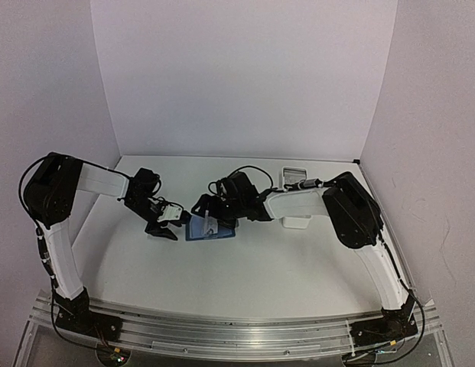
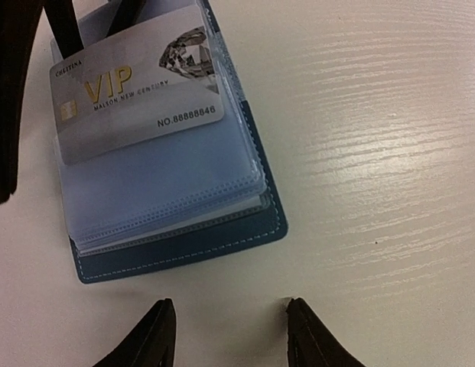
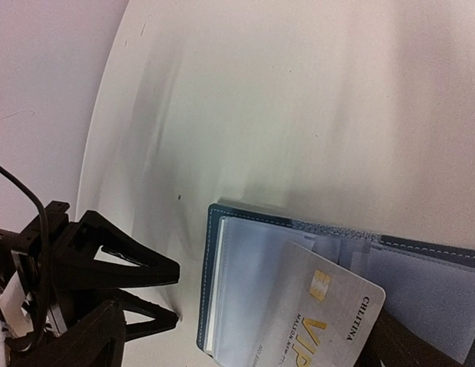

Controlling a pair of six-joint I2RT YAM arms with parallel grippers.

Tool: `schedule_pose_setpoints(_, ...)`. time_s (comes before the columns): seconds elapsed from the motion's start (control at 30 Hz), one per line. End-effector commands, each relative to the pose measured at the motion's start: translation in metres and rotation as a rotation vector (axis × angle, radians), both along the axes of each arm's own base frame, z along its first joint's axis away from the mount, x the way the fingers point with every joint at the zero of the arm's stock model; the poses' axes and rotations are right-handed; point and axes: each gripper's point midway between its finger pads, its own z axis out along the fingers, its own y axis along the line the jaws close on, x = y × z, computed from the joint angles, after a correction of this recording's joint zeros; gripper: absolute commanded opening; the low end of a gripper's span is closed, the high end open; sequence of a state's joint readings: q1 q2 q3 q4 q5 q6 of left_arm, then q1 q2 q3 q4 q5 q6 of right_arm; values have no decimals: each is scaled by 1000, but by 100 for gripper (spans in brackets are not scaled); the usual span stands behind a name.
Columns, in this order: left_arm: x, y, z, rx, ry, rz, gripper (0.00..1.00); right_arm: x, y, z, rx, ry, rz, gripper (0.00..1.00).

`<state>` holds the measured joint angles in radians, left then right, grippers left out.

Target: Put the credit cards into the card holder

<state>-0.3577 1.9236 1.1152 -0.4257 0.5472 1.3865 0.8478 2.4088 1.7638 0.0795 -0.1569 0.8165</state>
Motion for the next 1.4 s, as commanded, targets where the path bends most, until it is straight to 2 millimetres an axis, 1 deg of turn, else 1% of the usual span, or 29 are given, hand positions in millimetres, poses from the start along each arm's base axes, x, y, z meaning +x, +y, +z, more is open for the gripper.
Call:
schedule_pose_setpoints(0.0, -2, -16, -10, -18, -71, -50, 47, -7, -13, -15, -94, 77, -55, 95)
schedule_pose_setpoints(0.07, -6, -22, -13, -27, -88, -71, 44, -7, -10, -8, -63, 105, -71, 95)
schedule_pose_setpoints(0.17, -5, -30, -16, -44, -133, -85, 42, -9, 4, 2, 19, 178, -68, 96)
schedule_pose_setpoints(0.27, -4, -35, -17, -77, -189, -103, 39, -11, 18, 5, 109, 239, -57, 96)
schedule_pose_setpoints(0.37, -1, -39, -16, -101, -229, -120, 38, -10, 22, 5, 162, 247, -67, 96)
schedule_pose_setpoints(0.47, 11, -40, -12, -101, -268, -97, 38, -11, 24, 8, 165, 234, -50, 95)
schedule_pose_setpoints(0.53, 13, -36, -10, -92, -271, -95, 38, -9, 17, 12, 145, 202, -64, 95)
schedule_pose_setpoints(0.57, 8, -31, -12, -83, -249, -114, 39, -9, 9, 9, 117, 183, -83, 94)
schedule_pose_setpoints(0.6, 5, -28, -13, -78, -239, -127, 39, -7, 4, 16, 99, 146, -93, 94)
schedule_pose_setpoints(0.67, 0, -22, -15, -64, -225, -141, 41, -3, -7, 21, 41, 90, -105, 93)
schedule_pose_setpoints(0.7, -3, -21, -17, -58, -217, -146, 41, 1, -9, 28, 14, 45, -108, 93)
schedule_pose_setpoints(0.77, -4, -21, -16, -61, -216, -150, 41, 7, -17, 31, -69, -5, -111, 93)
schedule_pose_setpoints(0.93, -5, -22, -13, -70, -213, -159, 42, 11, -21, 50, -165, -111, -80, 95)
schedule_pose_setpoints(1.07, -3, -23, -12, -69, -219, -162, 43, 6, -31, 42, -267, -136, -95, 95)
schedule_pose_setpoints(1.2, -4, -24, -10, -77, -220, -173, 45, 9, -45, 38, -347, -164, -115, 95)
schedule_pose_setpoints(1.3, -3, -24, -11, -75, -227, -173, 45, 13, -43, 42, -365, -206, -94, 94)
schedule_pose_setpoints(1.37, 0, -25, -10, -77, -244, -173, 45, 20, -39, 46, -354, -220, -86, 91)
